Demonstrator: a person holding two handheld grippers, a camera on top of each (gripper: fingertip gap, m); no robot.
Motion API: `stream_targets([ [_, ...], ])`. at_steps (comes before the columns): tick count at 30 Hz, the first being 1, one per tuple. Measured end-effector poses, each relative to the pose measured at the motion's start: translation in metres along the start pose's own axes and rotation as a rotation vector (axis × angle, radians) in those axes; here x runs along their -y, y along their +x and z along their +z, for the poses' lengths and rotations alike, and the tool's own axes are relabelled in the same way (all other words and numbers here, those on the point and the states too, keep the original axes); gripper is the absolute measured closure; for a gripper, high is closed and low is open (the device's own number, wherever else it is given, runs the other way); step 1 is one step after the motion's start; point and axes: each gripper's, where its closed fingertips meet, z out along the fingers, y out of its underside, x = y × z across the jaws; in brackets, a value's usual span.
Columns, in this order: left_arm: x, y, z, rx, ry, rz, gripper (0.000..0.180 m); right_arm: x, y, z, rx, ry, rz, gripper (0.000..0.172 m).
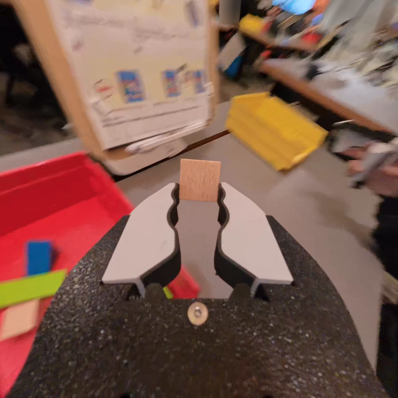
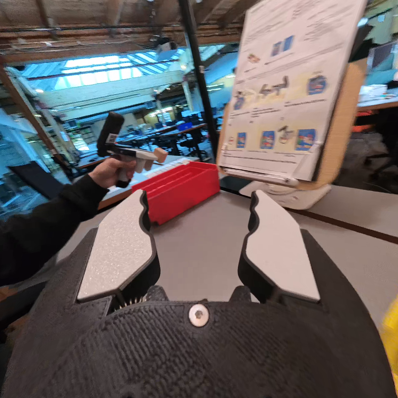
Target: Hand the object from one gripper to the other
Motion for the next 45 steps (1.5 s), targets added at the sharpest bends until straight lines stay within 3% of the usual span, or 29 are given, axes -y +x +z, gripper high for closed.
stream_targets([
  [1,0.006,0.029,-0.004,-0.087,0.054,0.023,0.147,0.001,-0.014,0.007,0.054,0.01,0.0,0.082],
  [6,0.007,0.159,-0.017,-0.507,0.246,0.075,0.147,-0.001,-0.088,0.031,0.326,0.013,-0.01,0.092],
  [12,-0.019,0.245,0.002,-0.687,0.282,0.141,0.147,-0.01,-0.146,0.042,0.515,0.003,-0.031,0.106],
  [15,-0.029,0.263,0.012,-0.692,0.261,0.17,0.147,-0.014,-0.155,0.044,0.532,-0.004,-0.038,0.109],
  [22,-0.034,0.279,0.018,-0.707,0.253,0.185,0.148,-0.022,-0.161,0.042,0.564,-0.028,-0.059,0.14],
  [27,-0.036,0.273,0.024,-0.647,0.264,0.145,0.147,-0.025,-0.155,0.042,0.508,-0.063,-0.096,0.139],
  [30,-0.037,0.258,0.024,-0.55,0.253,0.156,0.139,-0.015,-0.118,0.036,0.317,-0.068,-0.186,0.139],
  [32,-0.039,0.246,0.017,-0.487,0.241,0.175,0.135,-0.002,-0.065,0.018,0.099,-0.084,-0.213,0.139],
  [35,-0.046,0.225,0.004,-0.379,0.202,0.208,0.134,0.008,0.043,-0.043,-0.339,-0.15,-0.24,0.139],
  [38,-0.055,0.208,-0.012,-0.319,0.162,0.226,0.134,-0.006,0.129,-0.106,-0.615,-0.243,-0.136,0.14],
  [41,-0.062,0.198,-0.021,-0.304,0.153,0.226,0.136,-0.033,0.182,-0.13,-0.713,-0.386,-0.02,0.139],
  [45,-0.066,0.195,-0.021,-0.323,0.154,0.172,0.138,-0.058,0.214,-0.122,-0.735,-0.594,0.026,0.14],
])
